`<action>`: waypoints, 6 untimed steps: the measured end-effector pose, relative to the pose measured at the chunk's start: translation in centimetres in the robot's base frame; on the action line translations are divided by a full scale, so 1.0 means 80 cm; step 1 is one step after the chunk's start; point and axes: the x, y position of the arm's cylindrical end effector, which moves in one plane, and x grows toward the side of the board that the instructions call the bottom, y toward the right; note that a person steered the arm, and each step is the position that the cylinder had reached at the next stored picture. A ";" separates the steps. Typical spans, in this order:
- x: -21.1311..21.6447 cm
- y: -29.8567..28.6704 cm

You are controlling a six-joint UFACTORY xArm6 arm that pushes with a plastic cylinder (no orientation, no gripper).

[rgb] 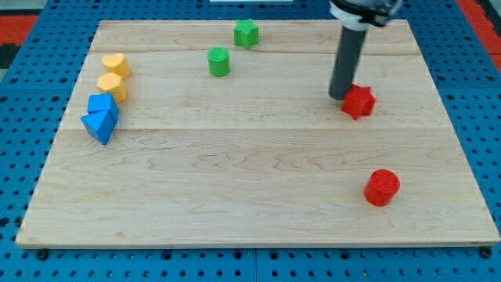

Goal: Push the red star parallel to the top of the red circle

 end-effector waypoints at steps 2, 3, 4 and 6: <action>-0.031 0.011; -0.023 0.065; 0.015 0.057; 0.063 0.048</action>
